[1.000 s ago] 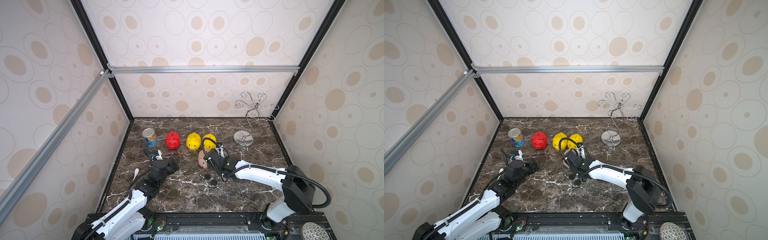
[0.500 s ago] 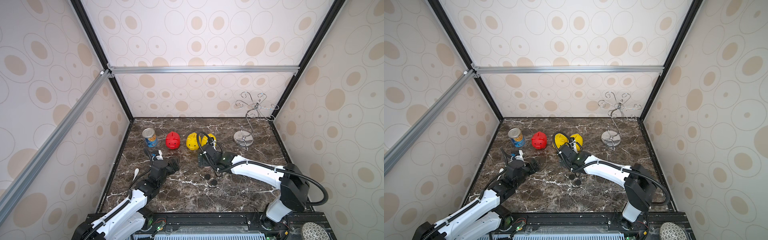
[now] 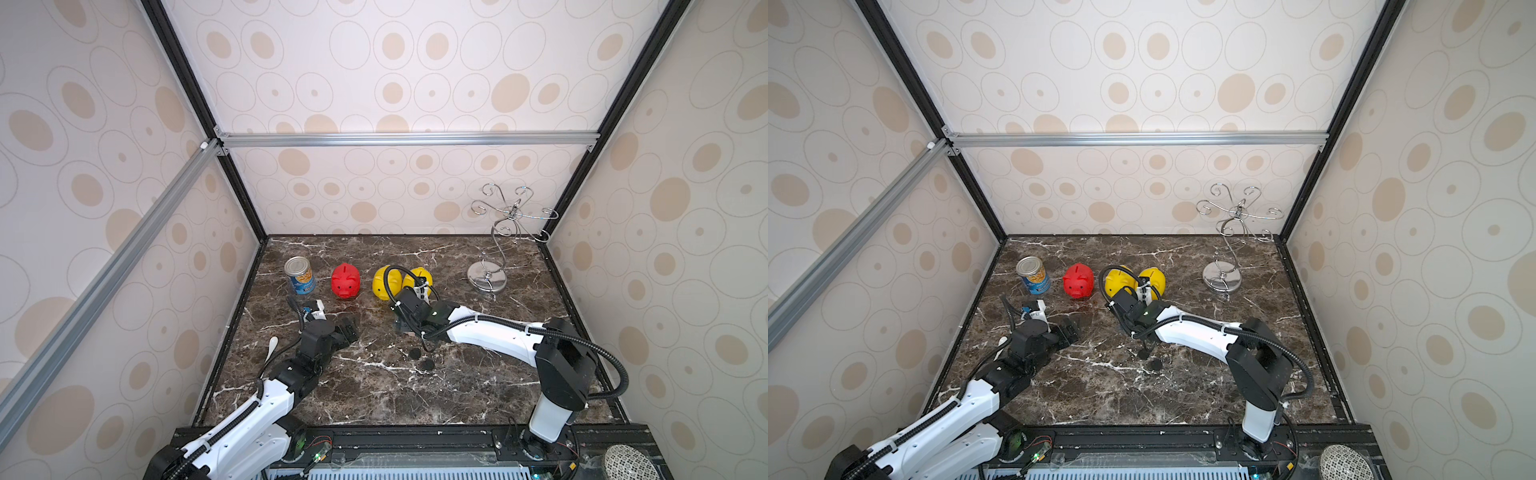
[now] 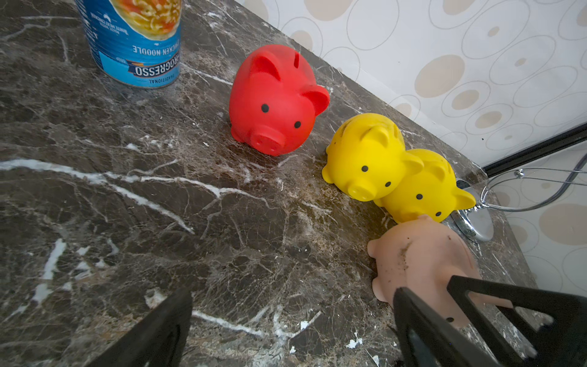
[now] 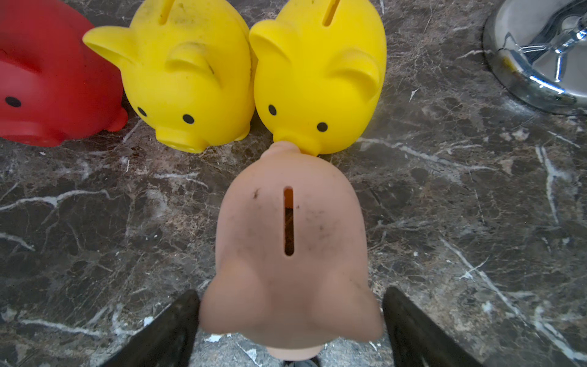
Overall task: Open piggy banks
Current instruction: Move the piggy bank to the center of the board.
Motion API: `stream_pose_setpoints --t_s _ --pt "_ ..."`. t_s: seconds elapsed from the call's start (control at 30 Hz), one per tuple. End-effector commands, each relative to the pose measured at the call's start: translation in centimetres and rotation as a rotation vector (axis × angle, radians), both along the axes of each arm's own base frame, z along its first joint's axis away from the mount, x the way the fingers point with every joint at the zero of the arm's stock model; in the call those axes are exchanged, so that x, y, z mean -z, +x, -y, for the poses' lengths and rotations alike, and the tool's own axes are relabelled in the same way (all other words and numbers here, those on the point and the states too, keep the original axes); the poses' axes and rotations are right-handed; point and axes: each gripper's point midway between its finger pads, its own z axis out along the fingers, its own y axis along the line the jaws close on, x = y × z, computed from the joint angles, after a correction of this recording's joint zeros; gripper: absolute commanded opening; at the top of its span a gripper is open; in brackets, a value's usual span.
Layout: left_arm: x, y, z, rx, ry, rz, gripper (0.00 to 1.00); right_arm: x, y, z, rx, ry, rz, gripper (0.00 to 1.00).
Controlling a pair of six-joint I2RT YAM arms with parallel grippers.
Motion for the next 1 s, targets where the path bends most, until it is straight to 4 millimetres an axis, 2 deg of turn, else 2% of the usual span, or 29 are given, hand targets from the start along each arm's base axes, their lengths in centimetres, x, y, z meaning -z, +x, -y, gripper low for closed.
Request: stream_pose_setpoints --t_s 0.0,0.33,0.53,0.73,0.97 --pt "-1.7 0.5 -0.3 -0.016 0.004 0.041 0.98 1.1 0.3 0.8 0.027 -0.019 -0.008 0.91" --pt "-1.0 0.3 -0.4 -0.017 0.006 0.027 0.98 2.1 1.0 1.3 0.025 -0.051 -0.025 0.93" --pt "-1.0 0.3 -0.7 -0.026 0.013 0.033 0.98 2.7 0.9 1.2 0.016 -0.043 -0.040 0.87" --pt "-1.1 0.3 -0.7 -0.026 0.010 0.034 0.97 1.4 0.7 1.7 0.002 -0.050 -0.012 0.82" --pt "-1.2 0.5 -0.4 -0.021 0.001 0.034 0.97 0.3 0.0 3.9 0.020 -0.068 0.034 0.80"
